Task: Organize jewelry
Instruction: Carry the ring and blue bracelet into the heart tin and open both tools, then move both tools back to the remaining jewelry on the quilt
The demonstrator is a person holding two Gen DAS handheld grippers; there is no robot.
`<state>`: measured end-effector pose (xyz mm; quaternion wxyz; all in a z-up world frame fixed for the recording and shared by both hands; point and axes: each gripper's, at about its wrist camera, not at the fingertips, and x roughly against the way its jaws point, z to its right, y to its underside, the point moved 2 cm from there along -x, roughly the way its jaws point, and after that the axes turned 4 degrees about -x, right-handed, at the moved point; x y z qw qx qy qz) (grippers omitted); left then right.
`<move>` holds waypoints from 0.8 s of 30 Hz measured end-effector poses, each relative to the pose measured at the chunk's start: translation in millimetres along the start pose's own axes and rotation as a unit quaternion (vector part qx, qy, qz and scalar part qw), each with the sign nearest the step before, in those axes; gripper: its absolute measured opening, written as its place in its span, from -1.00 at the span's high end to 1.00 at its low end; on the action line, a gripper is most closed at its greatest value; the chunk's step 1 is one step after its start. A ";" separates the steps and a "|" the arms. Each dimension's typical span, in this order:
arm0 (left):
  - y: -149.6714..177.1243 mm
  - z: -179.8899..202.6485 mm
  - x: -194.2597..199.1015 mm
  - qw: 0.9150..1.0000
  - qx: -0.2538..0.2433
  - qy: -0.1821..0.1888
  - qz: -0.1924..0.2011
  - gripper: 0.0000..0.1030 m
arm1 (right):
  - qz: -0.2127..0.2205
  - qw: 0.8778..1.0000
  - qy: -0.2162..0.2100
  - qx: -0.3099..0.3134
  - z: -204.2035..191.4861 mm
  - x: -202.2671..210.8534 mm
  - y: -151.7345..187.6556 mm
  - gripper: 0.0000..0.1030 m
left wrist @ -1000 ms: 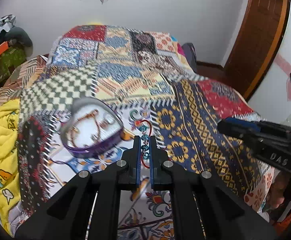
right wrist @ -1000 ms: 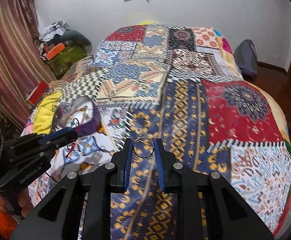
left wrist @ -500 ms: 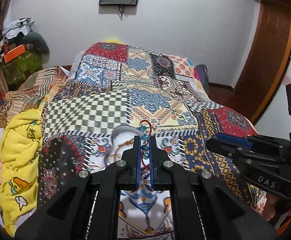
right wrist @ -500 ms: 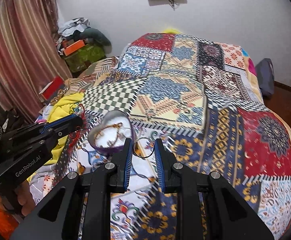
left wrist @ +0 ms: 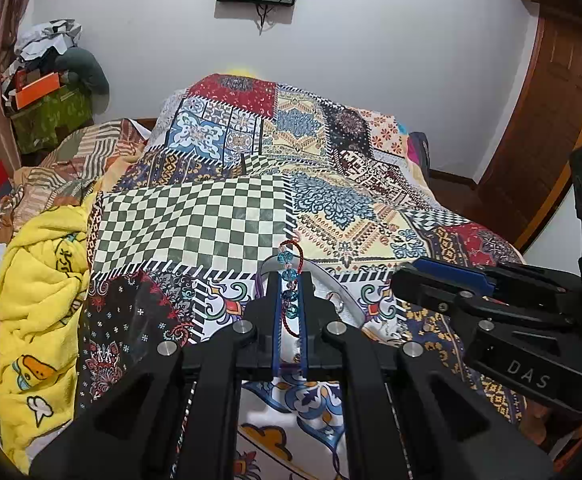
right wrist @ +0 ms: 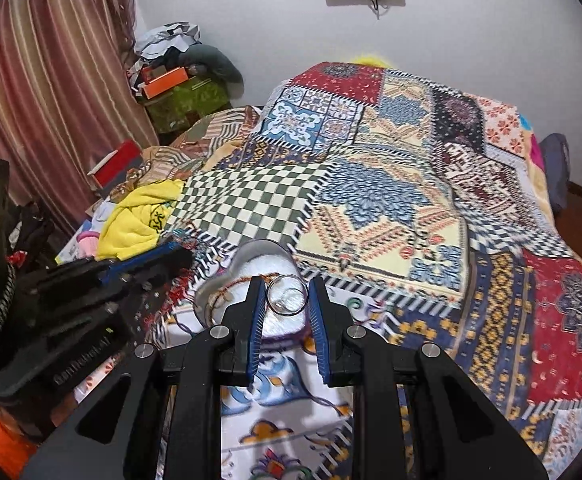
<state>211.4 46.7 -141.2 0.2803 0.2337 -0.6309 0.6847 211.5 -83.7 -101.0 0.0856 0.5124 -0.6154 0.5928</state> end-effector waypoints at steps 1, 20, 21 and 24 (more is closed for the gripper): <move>-0.1 -1.0 -2.6 1.000 0.000 0.000 -0.002 0.90 | 0.000 1.000 -0.001 0.000 -1.6 -3.4 -1.1 0.61; 17.3 -3.8 -41.1 0.999 -0.018 0.012 -0.040 0.90 | -0.031 0.999 -0.014 -0.011 -0.4 -43.8 -5.3 0.61; 17.9 -4.2 -42.1 0.999 -0.017 0.012 -0.041 0.90 | -0.034 0.999 -0.015 -0.009 -1.7 -45.3 -4.7 0.61; 18.2 -6.6 -42.3 0.999 -0.014 0.011 -0.042 0.90 | -0.039 0.999 -0.017 -0.006 -3.8 -48.3 -3.7 0.61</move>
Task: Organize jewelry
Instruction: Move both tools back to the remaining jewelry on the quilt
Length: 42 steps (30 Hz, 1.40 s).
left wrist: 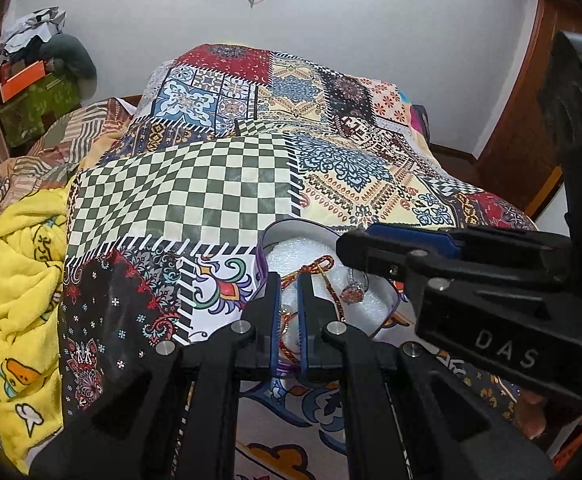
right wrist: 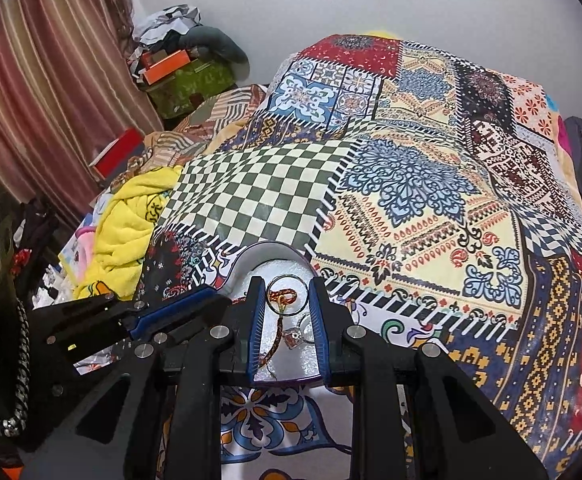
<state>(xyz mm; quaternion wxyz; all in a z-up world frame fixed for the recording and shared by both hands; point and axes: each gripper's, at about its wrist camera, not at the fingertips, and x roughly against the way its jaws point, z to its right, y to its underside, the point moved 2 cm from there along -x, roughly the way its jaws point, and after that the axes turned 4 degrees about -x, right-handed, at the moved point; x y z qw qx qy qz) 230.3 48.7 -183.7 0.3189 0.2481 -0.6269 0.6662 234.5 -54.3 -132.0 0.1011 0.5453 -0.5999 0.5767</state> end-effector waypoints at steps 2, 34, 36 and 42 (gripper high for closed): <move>0.2 -1.4 0.6 1.000 0.002 0.002 -0.001 0.90 | -0.003 1.000 -0.003 0.000 -0.1 -1.8 -0.1 0.61; -8.1 43.5 32.5 0.999 -0.033 0.011 -0.004 0.56 | 0.017 0.995 0.073 -0.058 67.1 79.7 23.2 0.60; -5.4 53.8 31.7 0.999 -0.042 0.016 -0.008 0.55 | 0.014 0.995 0.078 -0.067 76.9 83.4 28.8 0.60; 4.6 82.2 25.7 0.997 -0.064 0.030 -0.026 0.45 | -0.007 0.992 0.093 -0.082 101.0 85.0 50.9 0.60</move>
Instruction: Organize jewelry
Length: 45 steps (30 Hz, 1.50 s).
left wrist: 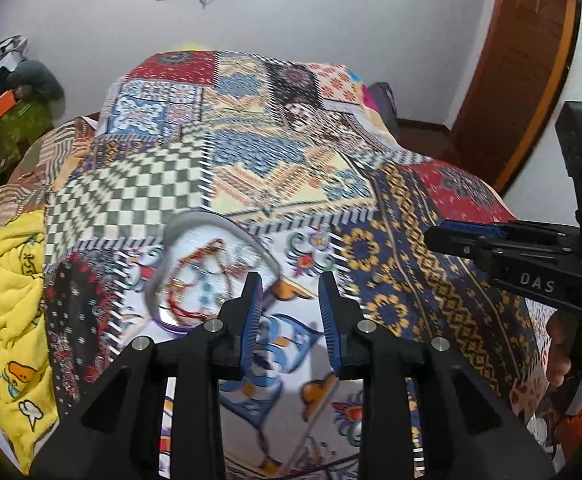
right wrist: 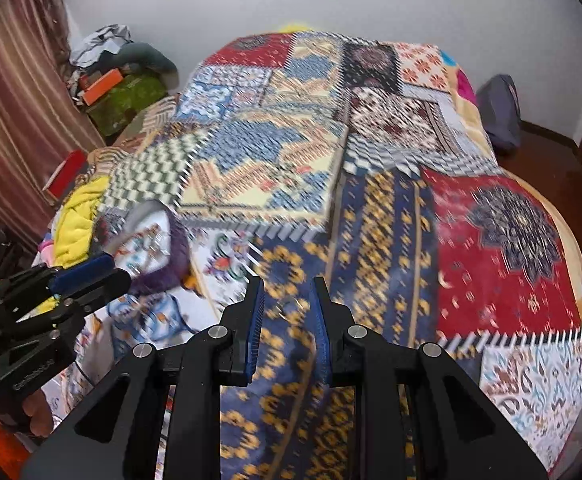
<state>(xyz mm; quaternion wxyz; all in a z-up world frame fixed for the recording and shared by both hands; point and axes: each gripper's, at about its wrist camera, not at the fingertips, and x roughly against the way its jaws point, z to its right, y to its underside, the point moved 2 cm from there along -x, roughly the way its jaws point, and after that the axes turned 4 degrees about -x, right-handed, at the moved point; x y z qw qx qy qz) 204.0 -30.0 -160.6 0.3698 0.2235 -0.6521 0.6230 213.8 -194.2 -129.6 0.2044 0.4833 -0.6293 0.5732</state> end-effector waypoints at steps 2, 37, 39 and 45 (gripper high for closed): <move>2.9 7.4 -4.6 1.000 -0.003 0.007 -0.008 0.45 | -0.005 1.000 0.001 0.000 5.5 -0.6 5.4 0.60; 23.0 29.7 -62.6 0.997 0.000 0.039 -0.073 0.45 | -0.062 0.995 0.003 0.074 -5.8 -56.1 17.0 0.63; 20.6 32.1 -65.0 0.996 0.000 0.042 -0.073 0.45 | -0.059 0.996 -0.002 0.065 -3.2 -52.1 17.7 0.63; 9.2 36.7 -80.2 0.997 -0.008 0.040 -0.071 0.45 | -0.039 0.998 -0.010 0.041 6.2 -36.1 17.1 0.63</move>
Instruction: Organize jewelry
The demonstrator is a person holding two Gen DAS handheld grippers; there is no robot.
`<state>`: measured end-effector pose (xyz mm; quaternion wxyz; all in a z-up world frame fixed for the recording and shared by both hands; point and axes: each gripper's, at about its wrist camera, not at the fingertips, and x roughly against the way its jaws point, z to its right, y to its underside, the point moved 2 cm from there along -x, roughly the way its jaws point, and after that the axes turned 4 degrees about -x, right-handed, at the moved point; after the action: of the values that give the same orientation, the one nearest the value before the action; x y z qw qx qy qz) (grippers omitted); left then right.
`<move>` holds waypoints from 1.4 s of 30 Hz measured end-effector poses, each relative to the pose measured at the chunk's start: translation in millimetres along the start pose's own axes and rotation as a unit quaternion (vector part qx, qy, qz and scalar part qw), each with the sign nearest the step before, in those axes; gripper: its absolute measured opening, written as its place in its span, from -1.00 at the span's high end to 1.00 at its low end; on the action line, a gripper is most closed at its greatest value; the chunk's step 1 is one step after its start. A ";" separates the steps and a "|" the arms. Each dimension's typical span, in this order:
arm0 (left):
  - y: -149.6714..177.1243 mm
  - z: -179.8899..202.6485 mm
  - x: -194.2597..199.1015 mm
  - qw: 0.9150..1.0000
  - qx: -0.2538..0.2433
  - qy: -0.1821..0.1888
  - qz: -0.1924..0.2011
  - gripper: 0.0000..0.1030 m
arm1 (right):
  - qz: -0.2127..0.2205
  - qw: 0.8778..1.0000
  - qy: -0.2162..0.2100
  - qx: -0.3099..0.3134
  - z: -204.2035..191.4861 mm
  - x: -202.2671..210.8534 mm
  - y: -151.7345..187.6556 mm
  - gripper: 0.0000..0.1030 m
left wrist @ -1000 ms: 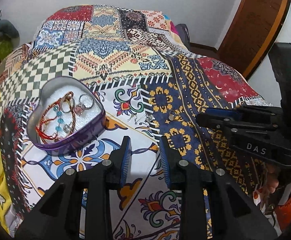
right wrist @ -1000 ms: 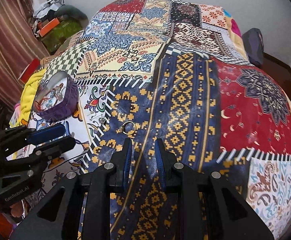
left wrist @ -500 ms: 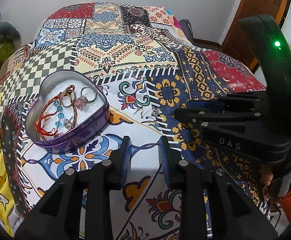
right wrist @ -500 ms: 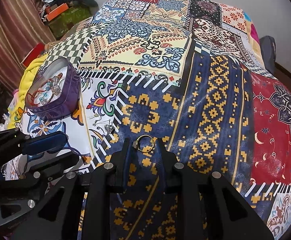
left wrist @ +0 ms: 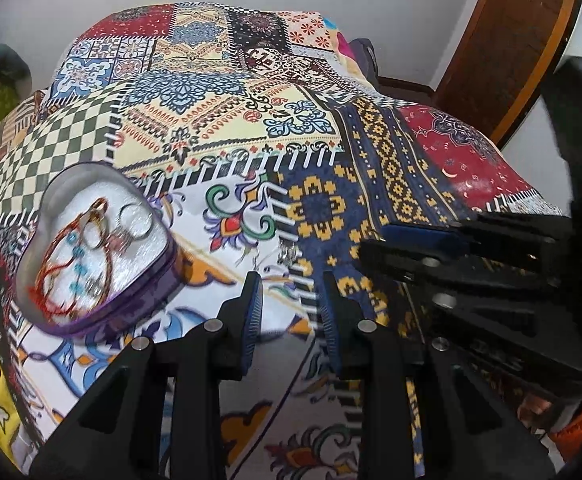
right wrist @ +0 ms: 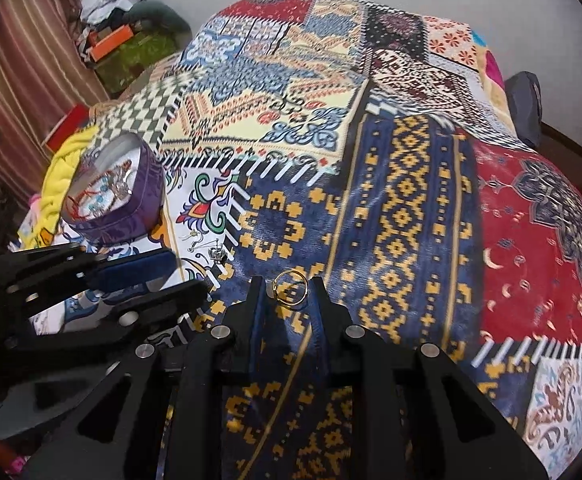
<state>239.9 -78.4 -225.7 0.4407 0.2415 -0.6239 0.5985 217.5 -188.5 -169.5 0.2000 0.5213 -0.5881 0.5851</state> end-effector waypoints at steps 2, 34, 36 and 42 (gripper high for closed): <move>-4.3 -1.2 -6.1 1.000 0.005 0.006 -0.004 0.45 | 0.005 1.000 -0.001 -0.007 4.2 2.9 -1.0 0.63; -22.6 -5.7 81.4 0.995 0.009 -0.028 0.097 0.84 | 0.069 0.997 -0.030 -0.004 -23.4 54.6 -18.3 0.62; -24.4 -5.2 92.2 0.993 0.007 -0.033 0.110 0.84 | 0.075 0.997 -0.033 0.001 -30.8 58.8 -21.2 0.62; -25.9 -14.2 120.8 0.989 0.012 -0.044 0.138 0.84 | 0.090 0.995 -0.045 0.017 -51.1 67.5 -29.7 0.62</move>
<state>205.3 -41.7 -112.1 0.3237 0.1842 -0.6629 0.6495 198.1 -161.6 -86.2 0.1111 0.4955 -0.6308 0.5867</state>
